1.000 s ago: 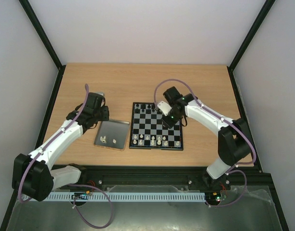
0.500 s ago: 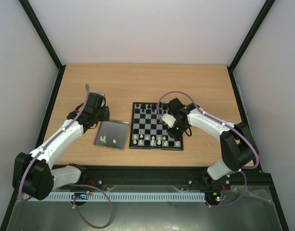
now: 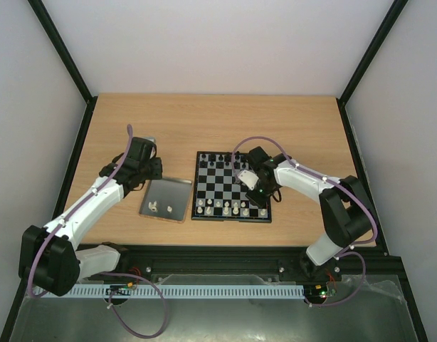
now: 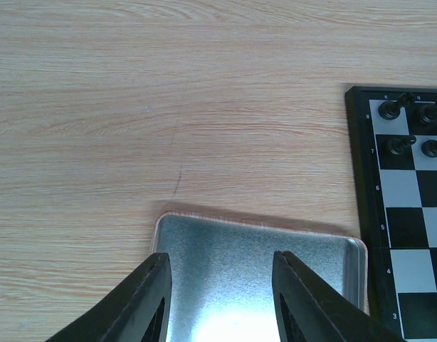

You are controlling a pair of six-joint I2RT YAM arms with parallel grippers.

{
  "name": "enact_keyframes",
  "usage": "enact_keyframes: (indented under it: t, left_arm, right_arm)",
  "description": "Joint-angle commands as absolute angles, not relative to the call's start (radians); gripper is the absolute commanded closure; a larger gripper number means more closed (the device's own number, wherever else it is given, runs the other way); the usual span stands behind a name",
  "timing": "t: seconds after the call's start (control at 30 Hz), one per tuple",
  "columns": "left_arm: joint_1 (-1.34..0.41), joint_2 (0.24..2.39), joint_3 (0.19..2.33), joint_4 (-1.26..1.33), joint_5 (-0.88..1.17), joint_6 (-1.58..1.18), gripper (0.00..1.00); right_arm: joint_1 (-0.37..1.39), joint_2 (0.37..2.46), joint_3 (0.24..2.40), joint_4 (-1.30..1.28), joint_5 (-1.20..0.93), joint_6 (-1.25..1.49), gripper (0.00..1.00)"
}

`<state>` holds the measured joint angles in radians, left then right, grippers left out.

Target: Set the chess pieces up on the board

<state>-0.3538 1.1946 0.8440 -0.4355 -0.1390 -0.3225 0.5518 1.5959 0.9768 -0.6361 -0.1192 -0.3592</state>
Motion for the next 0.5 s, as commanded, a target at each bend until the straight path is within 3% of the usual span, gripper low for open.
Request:
enact_keyframes:
  t: [0.0, 0.2, 0.47]
  left_arm:
    - [-0.348, 1.204, 0.834, -0.433, -0.14, -0.328, 0.6]
    - [-0.348, 1.205, 0.834, -0.433, -0.14, -0.328, 0.6]
    - [-0.348, 1.255, 0.852, -0.487, -0.175, -0.412, 0.6]
  right_arm:
    - [0.551, 1.617, 0.964, -0.639, -0.114, -0.36, 0.87]
    - [0.551, 1.598, 0.995, -0.687, -0.124, -0.358, 0.73]
    - [0.551, 1.481, 1.082, -0.779, -0.142, -0.366, 0.66]
